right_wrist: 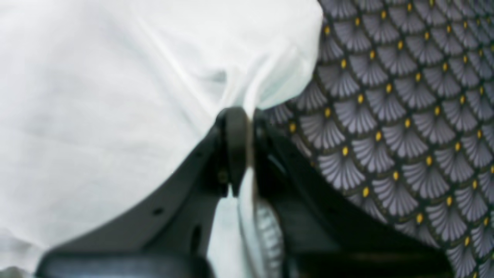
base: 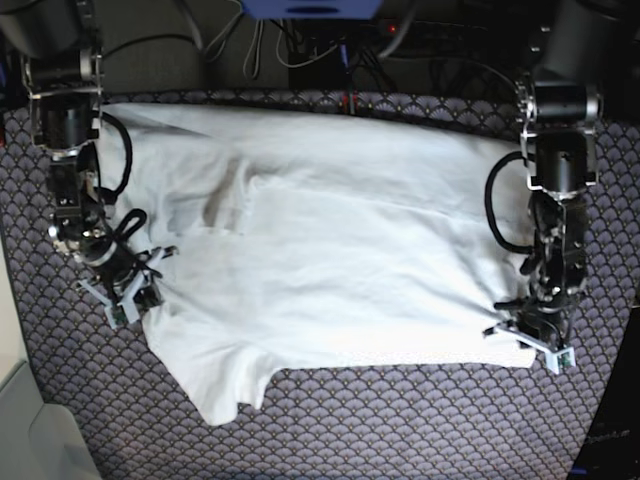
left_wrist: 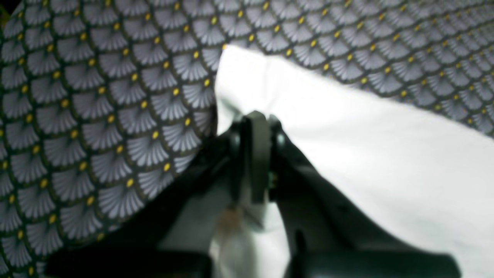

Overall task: Fold the T-shirt properly
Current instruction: 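Lift the hem corners with both grippers and pull toward the collar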

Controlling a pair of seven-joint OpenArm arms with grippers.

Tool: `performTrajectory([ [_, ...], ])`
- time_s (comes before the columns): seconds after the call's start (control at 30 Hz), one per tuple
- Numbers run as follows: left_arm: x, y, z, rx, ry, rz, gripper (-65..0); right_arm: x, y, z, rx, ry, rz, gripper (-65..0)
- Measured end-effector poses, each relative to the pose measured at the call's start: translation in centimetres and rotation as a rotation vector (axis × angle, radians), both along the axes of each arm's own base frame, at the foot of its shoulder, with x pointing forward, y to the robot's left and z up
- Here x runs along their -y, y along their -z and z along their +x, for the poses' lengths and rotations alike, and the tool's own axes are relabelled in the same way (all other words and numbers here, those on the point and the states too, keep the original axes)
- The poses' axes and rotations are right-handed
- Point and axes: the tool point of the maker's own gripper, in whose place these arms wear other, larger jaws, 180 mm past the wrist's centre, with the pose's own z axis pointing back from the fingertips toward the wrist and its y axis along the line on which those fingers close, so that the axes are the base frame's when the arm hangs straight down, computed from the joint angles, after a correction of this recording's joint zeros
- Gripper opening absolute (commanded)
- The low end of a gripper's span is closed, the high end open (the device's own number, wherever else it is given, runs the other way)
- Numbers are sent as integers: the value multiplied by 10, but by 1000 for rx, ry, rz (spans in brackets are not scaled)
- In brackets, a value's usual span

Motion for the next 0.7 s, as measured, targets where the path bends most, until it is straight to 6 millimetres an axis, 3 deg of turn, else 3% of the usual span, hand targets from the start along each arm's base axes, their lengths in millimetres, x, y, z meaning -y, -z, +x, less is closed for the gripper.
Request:
performTrajectory([
  [0.2, 1, 6, -21, -21, 4, -2, -646, 1, -11, -12, 35, -31, -32, -650],
  [0.27, 2, 0, -22, -17, 6, -5, -646, -2, -19, -13, 62, -34, -27, -650],
  [0.37, 1, -11, -21, -4, 10, -10, -646, 11, -35, -19, 115, 14, -13, -650],
  [0.47, -3, -11, -31, -6, -1, -16, -646, 21, -41, -31, 115, 27, -46, -650],
  [0.7, 1, -19, -43, 11, 16, 5, -646, 15, -58, -58, 152, 8, -67, -650],
])
